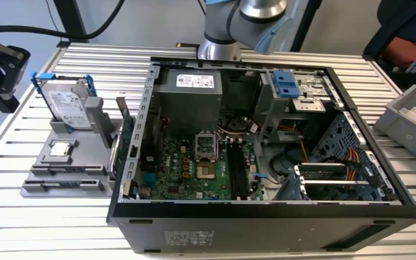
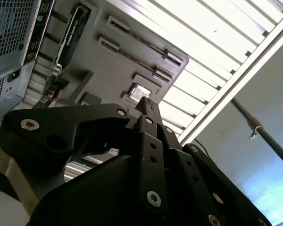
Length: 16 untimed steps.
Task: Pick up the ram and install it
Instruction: 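Pick up the ram and move it above insertion slot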
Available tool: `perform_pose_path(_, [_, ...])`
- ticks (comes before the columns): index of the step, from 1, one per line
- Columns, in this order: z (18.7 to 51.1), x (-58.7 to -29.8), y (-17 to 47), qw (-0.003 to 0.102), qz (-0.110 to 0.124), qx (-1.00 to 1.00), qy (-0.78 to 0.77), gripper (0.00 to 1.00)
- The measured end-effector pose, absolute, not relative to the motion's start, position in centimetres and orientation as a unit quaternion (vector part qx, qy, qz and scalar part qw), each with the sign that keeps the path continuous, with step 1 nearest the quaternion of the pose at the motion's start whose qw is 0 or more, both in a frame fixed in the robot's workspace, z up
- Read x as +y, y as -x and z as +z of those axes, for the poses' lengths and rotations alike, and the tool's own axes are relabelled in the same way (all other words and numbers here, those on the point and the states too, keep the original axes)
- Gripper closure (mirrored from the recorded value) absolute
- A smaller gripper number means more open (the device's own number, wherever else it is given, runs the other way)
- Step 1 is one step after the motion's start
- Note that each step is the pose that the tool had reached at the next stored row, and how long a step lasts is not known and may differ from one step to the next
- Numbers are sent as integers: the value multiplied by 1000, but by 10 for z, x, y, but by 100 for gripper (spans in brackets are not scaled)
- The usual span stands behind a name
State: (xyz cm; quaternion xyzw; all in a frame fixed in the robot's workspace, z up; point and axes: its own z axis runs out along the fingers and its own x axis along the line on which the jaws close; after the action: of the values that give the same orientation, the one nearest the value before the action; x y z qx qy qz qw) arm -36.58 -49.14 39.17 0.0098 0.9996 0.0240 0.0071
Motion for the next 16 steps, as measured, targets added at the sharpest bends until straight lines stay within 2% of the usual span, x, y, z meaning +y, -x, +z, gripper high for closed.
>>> perform_pose_path(16, [392, -491, 366, 7, 24, 1000, 0, 100])
